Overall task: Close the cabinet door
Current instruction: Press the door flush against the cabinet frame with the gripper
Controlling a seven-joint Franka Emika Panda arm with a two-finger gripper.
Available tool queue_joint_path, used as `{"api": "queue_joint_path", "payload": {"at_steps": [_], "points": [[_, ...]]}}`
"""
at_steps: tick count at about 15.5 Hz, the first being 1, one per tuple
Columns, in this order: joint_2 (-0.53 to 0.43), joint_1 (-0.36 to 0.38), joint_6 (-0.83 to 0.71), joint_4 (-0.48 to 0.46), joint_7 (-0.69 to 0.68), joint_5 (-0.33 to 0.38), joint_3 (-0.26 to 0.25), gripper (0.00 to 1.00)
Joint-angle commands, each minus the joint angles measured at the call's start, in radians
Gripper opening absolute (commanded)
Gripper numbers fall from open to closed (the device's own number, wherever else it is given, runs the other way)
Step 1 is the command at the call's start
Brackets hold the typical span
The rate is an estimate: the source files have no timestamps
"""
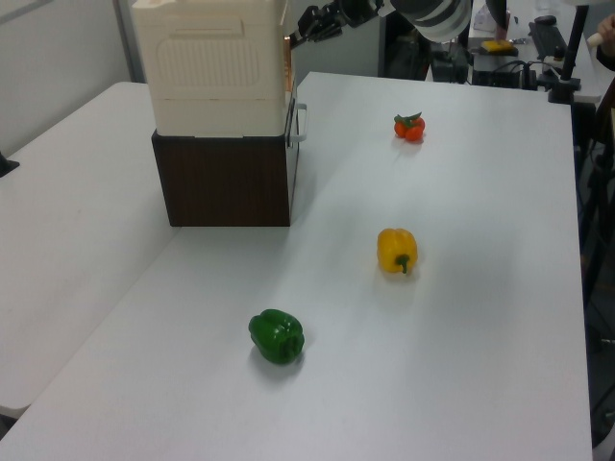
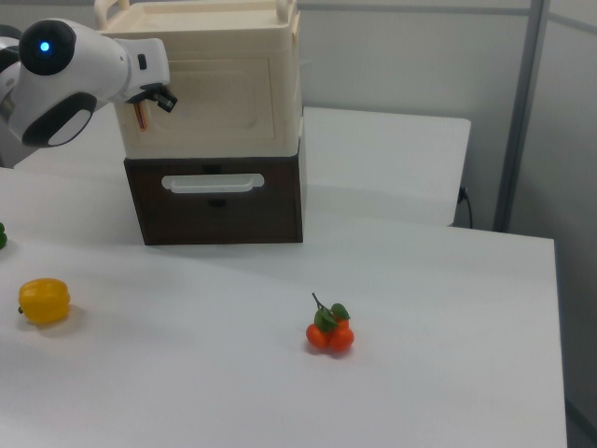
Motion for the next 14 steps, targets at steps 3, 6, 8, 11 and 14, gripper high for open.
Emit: {"api": "queue_joint_path", "payload": {"at_steps": [3,6,8,11,14], "points": [[0.027,0.021,0.077,0.023,-0.016,-0.015,0.0,0.0],[-0.011,0.016,0.065,-0.012,-0.017,-0.023,0.0,0.0],[-0.062,0.012,0.04,-0.073,-0.043,-0.021,0.0,0.0],[-0.146,-0.028,-0.145,-0.147,-0.102,-0.02,-0.003,0.0],[-0.197,-0.048,-0.419,-0.149,-0.119,-0.023,-0.058,0.08]]}}
